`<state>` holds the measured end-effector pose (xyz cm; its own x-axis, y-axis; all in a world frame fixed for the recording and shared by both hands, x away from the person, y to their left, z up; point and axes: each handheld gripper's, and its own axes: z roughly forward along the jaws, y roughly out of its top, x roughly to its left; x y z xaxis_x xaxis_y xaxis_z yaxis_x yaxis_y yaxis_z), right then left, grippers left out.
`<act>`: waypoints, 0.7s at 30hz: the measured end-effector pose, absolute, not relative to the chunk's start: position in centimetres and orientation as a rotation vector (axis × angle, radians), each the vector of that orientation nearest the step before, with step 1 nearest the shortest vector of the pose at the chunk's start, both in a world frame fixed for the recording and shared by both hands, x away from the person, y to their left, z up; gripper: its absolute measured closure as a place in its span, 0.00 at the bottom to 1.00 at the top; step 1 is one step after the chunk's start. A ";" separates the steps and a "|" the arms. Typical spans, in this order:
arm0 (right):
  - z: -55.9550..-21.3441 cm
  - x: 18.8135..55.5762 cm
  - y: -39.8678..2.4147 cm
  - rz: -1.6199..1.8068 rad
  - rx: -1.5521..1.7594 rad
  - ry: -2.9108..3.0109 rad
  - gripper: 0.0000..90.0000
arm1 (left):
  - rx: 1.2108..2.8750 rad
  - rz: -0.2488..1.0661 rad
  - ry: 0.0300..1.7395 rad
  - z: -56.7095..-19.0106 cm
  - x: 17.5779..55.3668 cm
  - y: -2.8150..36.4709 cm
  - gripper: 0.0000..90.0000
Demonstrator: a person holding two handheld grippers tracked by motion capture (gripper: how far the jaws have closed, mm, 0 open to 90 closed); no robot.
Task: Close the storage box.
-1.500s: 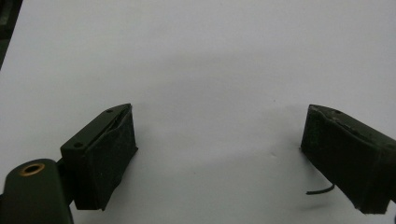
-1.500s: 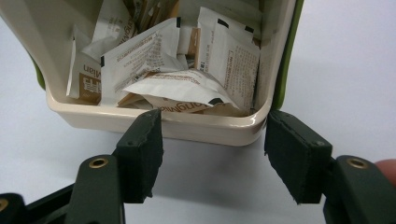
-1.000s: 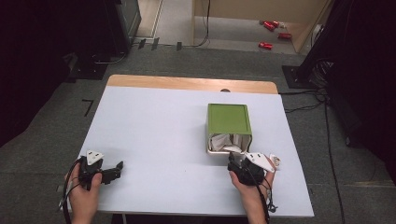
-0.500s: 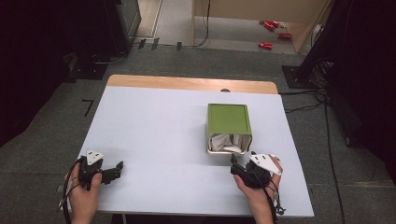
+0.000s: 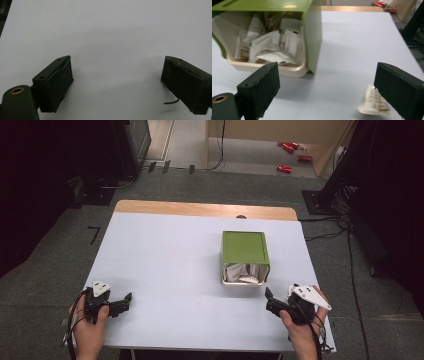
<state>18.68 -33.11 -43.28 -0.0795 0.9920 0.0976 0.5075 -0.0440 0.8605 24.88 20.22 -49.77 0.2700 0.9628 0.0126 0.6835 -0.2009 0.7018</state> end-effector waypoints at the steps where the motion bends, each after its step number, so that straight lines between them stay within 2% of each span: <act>1: -43.3 18.6 -33.5 1.038 1.599 1.632 0.07 | 1.963 0.621 1.480 -49.8 24.9 20.2 0.12; 9: -44.3 18.3 -36.4 1.014 1.604 1.637 0.07 | 1.962 0.621 1.480 -49.8 24.9 20.2 0.12; 21: -47.6 18.3 -40.5 0.919 1.688 1.669 0.07 | 1.963 0.621 1.480 -49.8 24.9 20.2 0.12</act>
<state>18.32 -40.49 -47.57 -0.0241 0.9973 0.0697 0.5920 -0.0419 0.8048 24.88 20.22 -49.76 0.2699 0.9628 0.0130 0.6838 -0.2012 0.7014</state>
